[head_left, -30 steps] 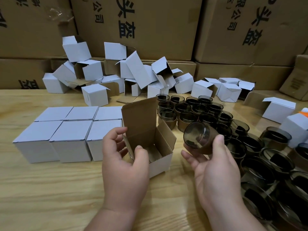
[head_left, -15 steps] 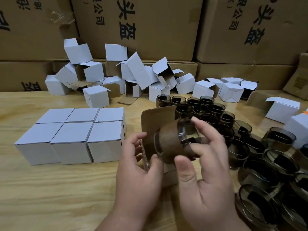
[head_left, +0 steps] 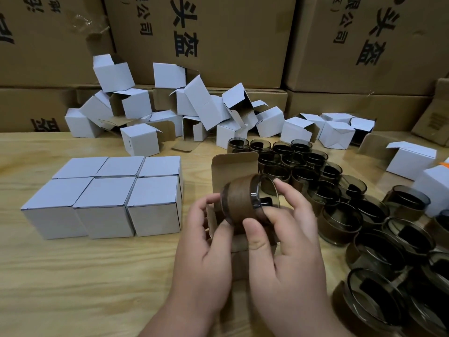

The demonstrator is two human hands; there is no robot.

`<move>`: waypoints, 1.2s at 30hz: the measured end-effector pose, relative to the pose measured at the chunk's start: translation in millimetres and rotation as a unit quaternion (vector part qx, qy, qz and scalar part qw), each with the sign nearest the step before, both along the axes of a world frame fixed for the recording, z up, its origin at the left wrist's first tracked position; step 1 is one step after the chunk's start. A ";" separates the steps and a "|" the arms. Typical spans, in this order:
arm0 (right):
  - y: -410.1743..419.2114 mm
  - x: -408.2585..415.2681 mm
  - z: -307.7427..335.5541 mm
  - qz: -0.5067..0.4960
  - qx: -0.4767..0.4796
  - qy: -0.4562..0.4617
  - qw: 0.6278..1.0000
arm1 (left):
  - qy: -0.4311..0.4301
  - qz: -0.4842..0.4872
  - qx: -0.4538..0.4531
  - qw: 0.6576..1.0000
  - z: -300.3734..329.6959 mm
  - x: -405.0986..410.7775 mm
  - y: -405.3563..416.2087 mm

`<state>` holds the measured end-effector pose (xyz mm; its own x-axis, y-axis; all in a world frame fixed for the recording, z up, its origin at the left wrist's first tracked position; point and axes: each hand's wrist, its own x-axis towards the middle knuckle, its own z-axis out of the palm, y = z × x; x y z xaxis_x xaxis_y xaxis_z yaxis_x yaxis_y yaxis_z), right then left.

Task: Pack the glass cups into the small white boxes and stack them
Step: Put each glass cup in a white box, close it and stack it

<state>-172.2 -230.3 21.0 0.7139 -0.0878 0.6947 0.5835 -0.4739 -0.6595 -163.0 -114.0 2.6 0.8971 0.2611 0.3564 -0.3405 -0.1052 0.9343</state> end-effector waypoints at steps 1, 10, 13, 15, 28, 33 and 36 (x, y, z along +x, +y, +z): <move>-1.1 1.4 -0.7 -0.006 0.000 0.010 1.000 | 0.005 -0.003 -0.016 1.000 -1.2 0.3 0.2; -4.0 2.5 -2.7 -0.005 -0.018 0.063 0.998 | 0.012 -0.048 -0.134 0.990 -5.1 0.7 2.5; -3.2 1.4 -1.3 -0.003 -0.042 0.071 0.997 | 0.020 -0.068 -0.160 0.984 -5.4 1.2 2.1; -2.7 2.0 -1.6 -0.002 -0.066 0.075 0.995 | 0.024 -0.082 -0.180 0.980 -5.1 1.4 1.4; -2.3 6.0 -7.2 -0.005 -0.158 0.120 0.980 | 0.015 -0.087 -0.173 0.981 -0.5 -1.9 0.9; -1.7 4.8 -5.0 0.003 -0.151 0.125 0.981 | 0.011 -0.078 -0.166 0.983 -0.5 -1.5 0.5; -1.9 4.4 -1.8 -0.008 -0.079 0.120 0.990 | 0.003 -0.059 -0.142 0.988 0.8 -1.4 0.2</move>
